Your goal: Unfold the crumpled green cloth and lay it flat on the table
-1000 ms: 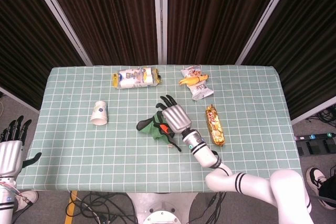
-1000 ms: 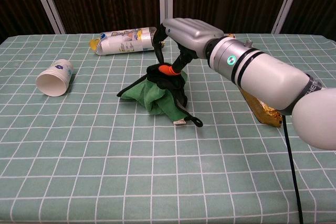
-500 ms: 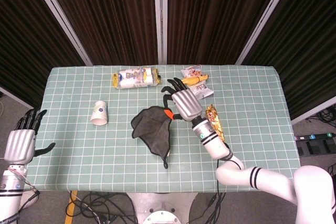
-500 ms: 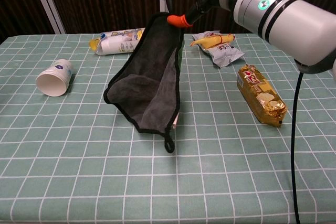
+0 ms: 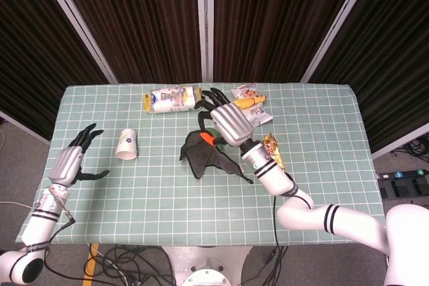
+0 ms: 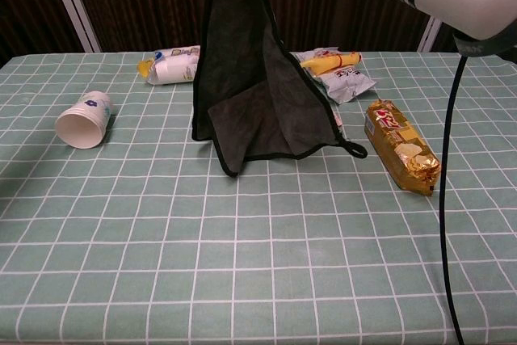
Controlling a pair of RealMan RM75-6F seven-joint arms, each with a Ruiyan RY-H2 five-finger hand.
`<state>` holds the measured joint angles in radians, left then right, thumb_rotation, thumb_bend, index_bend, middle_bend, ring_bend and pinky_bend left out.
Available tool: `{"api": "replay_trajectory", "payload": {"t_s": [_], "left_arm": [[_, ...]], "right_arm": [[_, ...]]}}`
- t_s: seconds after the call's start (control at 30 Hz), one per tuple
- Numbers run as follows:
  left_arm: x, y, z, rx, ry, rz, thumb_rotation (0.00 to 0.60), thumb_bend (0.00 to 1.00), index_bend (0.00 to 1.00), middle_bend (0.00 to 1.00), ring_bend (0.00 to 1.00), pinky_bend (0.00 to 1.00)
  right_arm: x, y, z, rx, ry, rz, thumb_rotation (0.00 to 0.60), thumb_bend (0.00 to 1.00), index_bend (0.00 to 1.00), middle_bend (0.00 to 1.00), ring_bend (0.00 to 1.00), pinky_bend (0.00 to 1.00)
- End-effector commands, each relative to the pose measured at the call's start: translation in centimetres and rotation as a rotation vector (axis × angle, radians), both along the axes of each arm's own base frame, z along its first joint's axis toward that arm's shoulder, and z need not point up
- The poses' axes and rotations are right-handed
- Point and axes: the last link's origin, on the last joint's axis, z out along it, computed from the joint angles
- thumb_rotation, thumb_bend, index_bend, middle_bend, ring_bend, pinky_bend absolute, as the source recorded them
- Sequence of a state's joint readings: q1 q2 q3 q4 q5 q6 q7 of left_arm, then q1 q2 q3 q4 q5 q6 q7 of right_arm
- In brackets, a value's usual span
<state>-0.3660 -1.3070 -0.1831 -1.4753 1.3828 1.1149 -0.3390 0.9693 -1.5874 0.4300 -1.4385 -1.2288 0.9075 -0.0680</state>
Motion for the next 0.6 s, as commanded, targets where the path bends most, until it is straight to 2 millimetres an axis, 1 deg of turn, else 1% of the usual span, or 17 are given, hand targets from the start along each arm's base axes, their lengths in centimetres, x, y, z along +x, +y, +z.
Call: {"api": "replay_trajectory", "payload": {"t_s": [0.03,0.2,0.33,0.6], "left_arm": [[0.6,1.2,-0.9,-0.021,-0.04,0.001,0.6,0.06,0.12,0.0,0.03,0.14],[1.3,2.2,-1.8,-0.063,-0.111,0.03,0.6,0.06,0.12,0.0,0.03,0.14],[2.2,3.1,-3.2,-0.134,-0.19,0.056,0.6,0.05,0.13,0.0,0.03,0.14],[2.9,4.9,-6.3,-0.209,-0.198,0.095,0.597,0.04,0.13,0.0,0.03,0.14]], "right_arm": [[0.8,0.0,0.5,0.02,-0.014,0.018,0.6,0.48,0.67,0.27,0.06,0.0],[1.9,0.0,1.2,0.018,-0.025,0.049,0.6,0.48,0.67,0.27,0.06,0.0],[2.6,-0.2,1.1,0.018,-0.016,0.057,0.6,0.48,0.67,0.27,0.06,0.0],[3.5,-0.6,1.0,0.032,-0.044,0.06,0.6,0.48,0.67,0.27,0.06,0.0]]}}
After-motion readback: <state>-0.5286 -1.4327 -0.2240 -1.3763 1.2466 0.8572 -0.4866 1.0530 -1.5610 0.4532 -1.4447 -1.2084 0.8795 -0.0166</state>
